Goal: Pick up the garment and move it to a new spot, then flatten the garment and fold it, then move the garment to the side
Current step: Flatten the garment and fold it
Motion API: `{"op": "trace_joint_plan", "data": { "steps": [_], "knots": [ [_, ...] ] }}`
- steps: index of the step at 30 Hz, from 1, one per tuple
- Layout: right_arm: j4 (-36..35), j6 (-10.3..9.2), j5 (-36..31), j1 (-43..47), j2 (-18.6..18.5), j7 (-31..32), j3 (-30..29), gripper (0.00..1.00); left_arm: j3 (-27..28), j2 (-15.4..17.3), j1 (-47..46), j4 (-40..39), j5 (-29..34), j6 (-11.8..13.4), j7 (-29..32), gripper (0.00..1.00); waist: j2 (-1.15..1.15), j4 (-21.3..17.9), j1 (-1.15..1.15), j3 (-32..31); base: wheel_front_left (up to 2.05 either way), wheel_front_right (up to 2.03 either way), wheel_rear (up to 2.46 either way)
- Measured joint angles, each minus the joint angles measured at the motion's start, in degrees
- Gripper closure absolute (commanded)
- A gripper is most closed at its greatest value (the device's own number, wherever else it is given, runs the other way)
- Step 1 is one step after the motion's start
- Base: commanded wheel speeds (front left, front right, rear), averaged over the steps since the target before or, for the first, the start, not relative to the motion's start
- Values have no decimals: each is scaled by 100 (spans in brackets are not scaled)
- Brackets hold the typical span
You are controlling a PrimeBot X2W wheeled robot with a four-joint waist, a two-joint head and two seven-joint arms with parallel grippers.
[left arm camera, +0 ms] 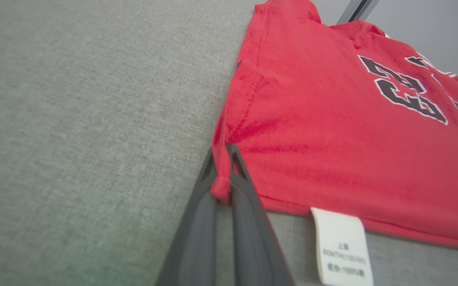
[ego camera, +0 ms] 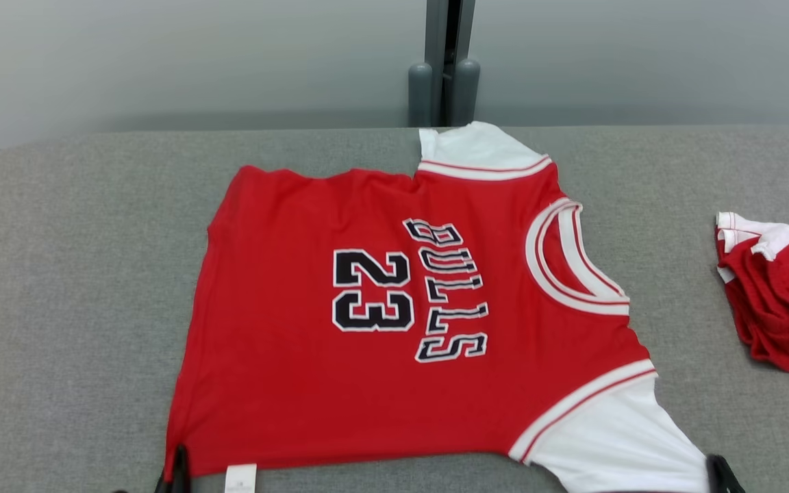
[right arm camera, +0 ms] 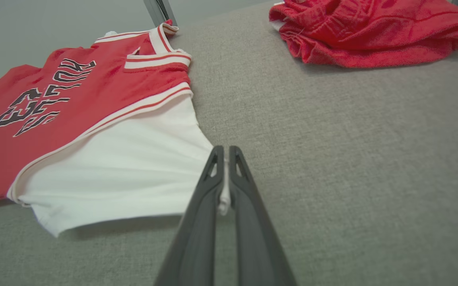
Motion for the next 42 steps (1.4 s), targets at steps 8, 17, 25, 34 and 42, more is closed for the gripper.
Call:
{"op": "trace_joint_plan", "data": {
  "steps": [8, 17, 25, 34, 42],
  "knots": [
    [-348, 0, -67, 153, -27, -1, -215, 100, -140, 12, 283, -506, 246, 0, 0, 100, 0, 39, 1, -104, 0, 0, 0],
    [-576, -4, -75, -849, -3, -1, 35, 100, -479, 59, -444, -726, 74, 1, 0, 100, 0, 108, 2, 65, 0, 0, 0],
    [-59, -4, -293, -2101, -49, -2, 137, 100, -600, 83, -1382, -292, -20, 1, 0, 100, 0, 142, 2, 443, 0, 0, 0],
    [650, -4, -694, -3296, 5, -2, 87, 100, -446, 167, -2189, 425, 25, 2, -1, 100, 0, 171, 3, 871, 0, 0, 0],
    [973, -4, -1017, -3771, 3, -2, 78, 100, -381, 182, -2485, 556, 119, 1, -1, 100, 0, 190, 3, 1017, 0, 0, 0]
  ]
}}
